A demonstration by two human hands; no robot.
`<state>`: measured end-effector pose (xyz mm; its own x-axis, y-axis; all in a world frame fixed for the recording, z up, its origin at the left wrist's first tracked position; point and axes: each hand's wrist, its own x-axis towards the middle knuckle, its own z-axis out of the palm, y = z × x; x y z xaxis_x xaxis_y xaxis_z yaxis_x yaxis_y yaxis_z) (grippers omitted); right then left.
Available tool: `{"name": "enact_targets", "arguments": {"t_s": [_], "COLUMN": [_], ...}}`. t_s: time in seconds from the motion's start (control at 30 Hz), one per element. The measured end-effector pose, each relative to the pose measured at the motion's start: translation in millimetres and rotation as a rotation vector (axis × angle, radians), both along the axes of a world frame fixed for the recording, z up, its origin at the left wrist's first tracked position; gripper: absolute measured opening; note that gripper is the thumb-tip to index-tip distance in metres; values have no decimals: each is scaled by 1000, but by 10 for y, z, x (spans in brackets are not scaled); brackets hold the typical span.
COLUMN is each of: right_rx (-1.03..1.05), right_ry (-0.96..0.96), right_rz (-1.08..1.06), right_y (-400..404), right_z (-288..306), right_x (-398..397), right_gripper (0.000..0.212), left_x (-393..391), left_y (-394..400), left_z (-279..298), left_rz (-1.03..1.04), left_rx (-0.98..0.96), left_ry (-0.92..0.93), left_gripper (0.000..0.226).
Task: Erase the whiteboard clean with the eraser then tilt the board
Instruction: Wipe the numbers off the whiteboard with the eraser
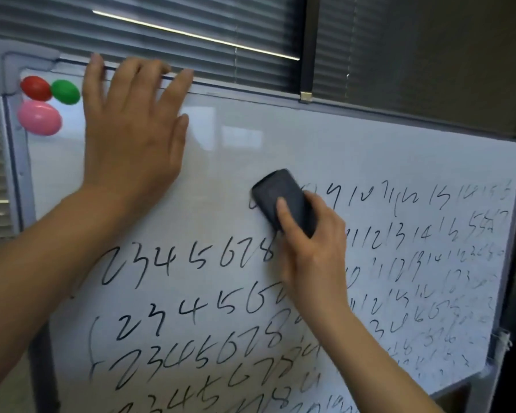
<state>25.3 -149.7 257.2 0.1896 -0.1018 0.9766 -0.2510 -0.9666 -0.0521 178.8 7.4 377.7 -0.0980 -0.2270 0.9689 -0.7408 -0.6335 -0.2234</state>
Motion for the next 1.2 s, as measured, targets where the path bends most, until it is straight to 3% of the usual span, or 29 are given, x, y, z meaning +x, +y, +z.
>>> {"name": "enact_targets", "arguments": {"t_s": [0.07, 0.2, 0.33, 0.47, 0.63, 0.77, 0.87, 1.13, 1.2], "right_rx": [42, -45, -261, -69, 90, -67, -163, 85, 67], "right_ry": [-101, 11, 139, 37, -147, 7, 46, -154, -150], "right_rz": [-47, 113, 82, 38, 23, 79, 112, 36, 53], "right_y": [-117, 84, 173, -286, -435, -242, -83, -576, -561], "right_z": [100, -96, -348, -17, 95, -112, -267, 88, 51], "right_x": [-21, 156, 161, -48, -100, 24, 43, -218, -200], "right_gripper": [49, 29, 44, 34, 47, 32, 52, 57, 58], "left_x": [-50, -181, -304, -286, -263, -268, -263, -301, -298], "left_y": [-92, -421, -718, -732, -722, -724, -726, -737, -735], "left_z": [38, 170, 225, 236, 207, 213, 216, 200, 197], "left_rz": [15, 8, -37, -84, -91, -61, -59, -55, -46], "left_rx": [-24, 24, 40, 10, -14, -31, -26, -37, -45], "left_ry": [14, 24, 2, -35, -20, -41, -56, -56, -53], "left_gripper": [46, 47, 44, 40, 39, 38, 38, 37, 37]}}
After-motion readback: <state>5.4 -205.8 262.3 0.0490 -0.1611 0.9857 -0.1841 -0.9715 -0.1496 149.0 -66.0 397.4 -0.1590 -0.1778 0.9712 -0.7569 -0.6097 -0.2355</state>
